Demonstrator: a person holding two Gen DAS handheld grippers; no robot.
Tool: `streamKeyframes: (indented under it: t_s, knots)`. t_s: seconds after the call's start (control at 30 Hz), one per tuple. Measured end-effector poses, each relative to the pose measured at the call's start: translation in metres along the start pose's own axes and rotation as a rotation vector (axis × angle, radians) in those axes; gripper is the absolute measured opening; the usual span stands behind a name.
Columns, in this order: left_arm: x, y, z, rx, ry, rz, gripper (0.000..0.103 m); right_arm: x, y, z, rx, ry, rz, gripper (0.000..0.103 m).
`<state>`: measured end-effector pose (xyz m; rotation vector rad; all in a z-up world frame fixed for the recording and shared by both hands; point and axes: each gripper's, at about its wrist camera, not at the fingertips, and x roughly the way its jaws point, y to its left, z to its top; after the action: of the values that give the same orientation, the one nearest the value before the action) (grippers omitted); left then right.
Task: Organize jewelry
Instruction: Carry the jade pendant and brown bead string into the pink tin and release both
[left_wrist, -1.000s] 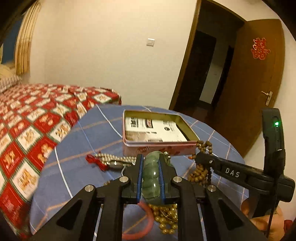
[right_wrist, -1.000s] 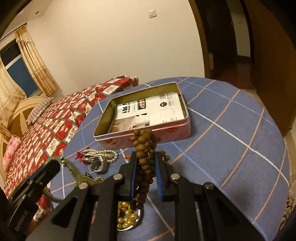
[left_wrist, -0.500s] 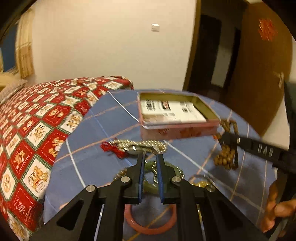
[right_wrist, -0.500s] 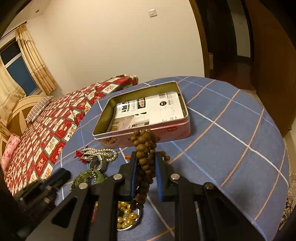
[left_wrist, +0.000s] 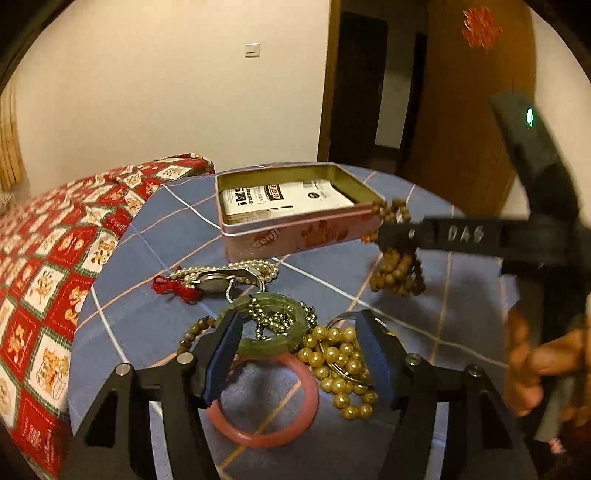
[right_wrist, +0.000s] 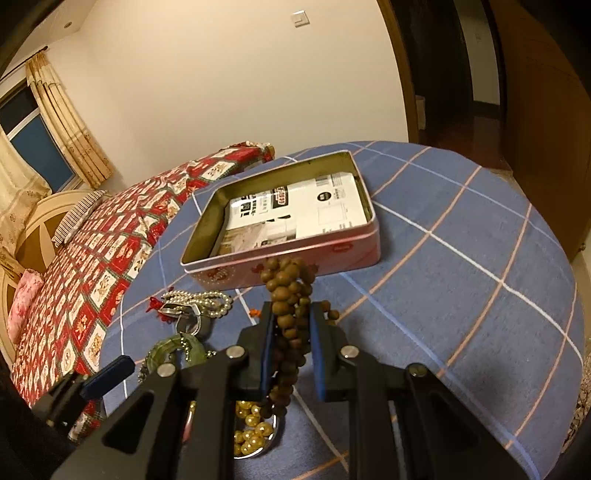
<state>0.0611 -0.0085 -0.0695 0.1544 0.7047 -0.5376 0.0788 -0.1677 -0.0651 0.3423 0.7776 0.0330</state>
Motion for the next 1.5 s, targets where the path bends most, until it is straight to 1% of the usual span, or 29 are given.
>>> streamKeyframes:
  t_s: [0.07, 0.1, 0.13, 0.17, 0.2, 0.23, 0.27, 0.33, 0.4, 0.5, 0.6, 0.67, 0.77, 0.8, 0.87, 0.9, 0.97, 1.0, 1.03, 1.07, 1.13, 1.17, 1.27, 1.3, 1.4, 1.5]
  knots:
    - [0.016, -0.001, 0.000, -0.001, 0.035, 0.033, 0.064, 0.000, -0.001, 0.000, 0.000, -0.001, -0.001, 0.021]
    - [0.024, 0.000, -0.001, -0.004, 0.058, 0.053, 0.053, 0.000, -0.001, 0.000, 0.002, -0.001, 0.001, 0.021]
    - [0.029, 0.004, -0.001, -0.018, 0.089, 0.054, 0.042, -0.001, -0.001, 0.000, 0.003, -0.004, 0.000, 0.021]
    - [0.034, 0.010, -0.001, -0.055, 0.123, 0.032, 0.013, -0.003, -0.002, 0.000, 0.003, -0.010, -0.005, 0.021]
    - [0.034, 0.016, -0.002, -0.094, 0.137, 0.007, 0.006, -0.004, -0.003, 0.001, 0.004, -0.014, -0.006, 0.021]
    - [0.032, 0.023, -0.003, -0.139, 0.136, -0.014, 0.006, -0.005, -0.004, 0.001, 0.009, -0.019, -0.009, 0.021]
    - [0.029, 0.027, -0.002, -0.162, 0.129, -0.027, 0.006, -0.005, -0.005, 0.002, 0.013, -0.022, -0.009, 0.021]
    - [0.014, 0.034, 0.001, -0.199, 0.083, -0.059, 0.006, -0.005, -0.007, 0.002, 0.022, -0.025, -0.009, 0.021]
    - [-0.003, 0.042, 0.007, -0.253, 0.016, -0.100, 0.006, -0.003, -0.007, 0.001, 0.027, -0.022, -0.008, 0.021]
    - [-0.034, 0.055, 0.020, -0.331, -0.104, -0.183, 0.006, -0.003, -0.006, 0.000, 0.028, -0.018, 0.002, 0.021]
    - [-0.062, 0.065, 0.029, -0.387, -0.230, -0.291, 0.006, -0.005, -0.005, 0.001, 0.026, -0.029, 0.006, 0.021]
    - [-0.066, 0.070, 0.033, -0.418, -0.271, -0.367, 0.006, -0.007, -0.005, 0.002, 0.026, -0.042, 0.005, 0.021]
    - [-0.061, 0.071, 0.033, -0.455, -0.270, -0.408, 0.006, -0.008, -0.004, 0.002, 0.025, -0.045, 0.006, 0.021]
    - [-0.058, 0.068, 0.033, -0.444, -0.260, -0.411, 0.006, -0.007, -0.003, 0.002, 0.023, -0.043, 0.007, 0.021]
    - [-0.048, 0.055, 0.036, -0.337, -0.198, -0.274, 0.006, -0.006, -0.002, 0.001, 0.020, -0.038, 0.006, 0.021]
    - [-0.041, 0.050, 0.036, -0.320, -0.169, -0.263, 0.005, -0.006, -0.002, 0.001, 0.019, -0.037, 0.007, 0.021]
    - [-0.043, 0.060, 0.034, -0.398, -0.208, -0.381, 0.005, -0.007, 0.000, 0.000, 0.011, -0.037, 0.007, 0.021]
    - [-0.044, 0.063, 0.035, -0.407, -0.216, -0.383, 0.005, -0.006, 0.000, 0.000, 0.008, -0.038, 0.002, 0.021]
    - [-0.044, 0.065, 0.036, -0.391, -0.211, -0.340, 0.005, -0.006, 0.000, 0.000, 0.008, -0.038, -0.001, 0.021]
    - [-0.044, 0.069, 0.037, -0.396, -0.210, -0.327, 0.005, -0.007, -0.001, 0.000, 0.013, -0.038, 0.003, 0.021]
    - [-0.050, 0.079, 0.034, -0.439, -0.236, -0.330, 0.005, -0.007, -0.002, 0.001, 0.014, -0.043, 0.002, 0.021]
    - [-0.053, 0.081, 0.035, -0.439, -0.247, -0.316, 0.005, -0.008, -0.004, 0.001, 0.018, -0.046, 0.001, 0.021]
    - [-0.056, 0.075, 0.042, -0.376, -0.248, -0.241, 0.005, -0.008, -0.005, 0.005, 0.021, -0.051, 0.005, 0.021]
    - [-0.056, 0.073, 0.044, -0.362, -0.249, -0.233, 0.005, -0.009, -0.005, 0.007, 0.017, -0.055, 0.004, 0.021]
    - [-0.050, 0.071, 0.053, -0.332, -0.256, -0.243, 0.006, -0.013, -0.003, 0.018, 0.004, -0.074, 0.008, 0.021]
    - [-0.043, 0.068, 0.066, -0.310, -0.272, -0.270, 0.006, -0.016, -0.001, 0.032, -0.008, -0.103, 0.007, 0.021]
